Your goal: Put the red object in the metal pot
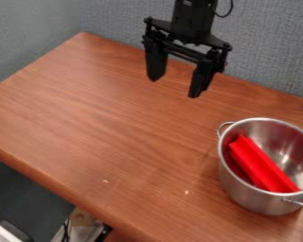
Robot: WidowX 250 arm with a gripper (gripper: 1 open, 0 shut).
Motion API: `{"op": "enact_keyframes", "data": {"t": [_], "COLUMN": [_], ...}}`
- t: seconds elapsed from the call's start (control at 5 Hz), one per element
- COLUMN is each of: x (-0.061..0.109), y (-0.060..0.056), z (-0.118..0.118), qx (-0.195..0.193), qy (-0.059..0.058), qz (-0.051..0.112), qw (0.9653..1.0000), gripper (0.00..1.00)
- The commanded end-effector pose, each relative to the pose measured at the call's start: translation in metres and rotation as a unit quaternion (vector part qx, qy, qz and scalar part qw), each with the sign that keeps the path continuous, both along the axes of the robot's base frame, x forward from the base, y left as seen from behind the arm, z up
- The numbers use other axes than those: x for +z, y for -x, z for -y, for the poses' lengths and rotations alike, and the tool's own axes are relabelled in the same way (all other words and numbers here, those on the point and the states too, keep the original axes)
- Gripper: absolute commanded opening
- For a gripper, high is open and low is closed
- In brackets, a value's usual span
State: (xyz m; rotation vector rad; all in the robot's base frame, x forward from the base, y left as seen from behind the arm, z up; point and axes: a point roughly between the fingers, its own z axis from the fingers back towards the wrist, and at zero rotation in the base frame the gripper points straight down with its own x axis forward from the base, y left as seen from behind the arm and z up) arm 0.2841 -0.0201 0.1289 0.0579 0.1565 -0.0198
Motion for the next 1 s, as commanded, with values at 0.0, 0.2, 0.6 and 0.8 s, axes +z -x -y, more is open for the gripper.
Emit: {"op": "enact_keyframes", "data": {"t": [0.0,0.2,0.6,0.8], "x": [0.0072,0.0065,0.0051,0.0045], "y": [-0.0024,-0.0018,-0.0008,-0.0005], "z": [-0.0056,-0.0054,-0.0053,-0.0054], "qx": [0.009,0.009,0.009,0.009], "qy": [0.002,0.003,0.005,0.005], "qz": [0.012,0.011,0.008,0.007], "qw": [0.9999,0.9999,0.9999,0.9999], "gripper": [1.0,1.0,1.0,1.0]}}
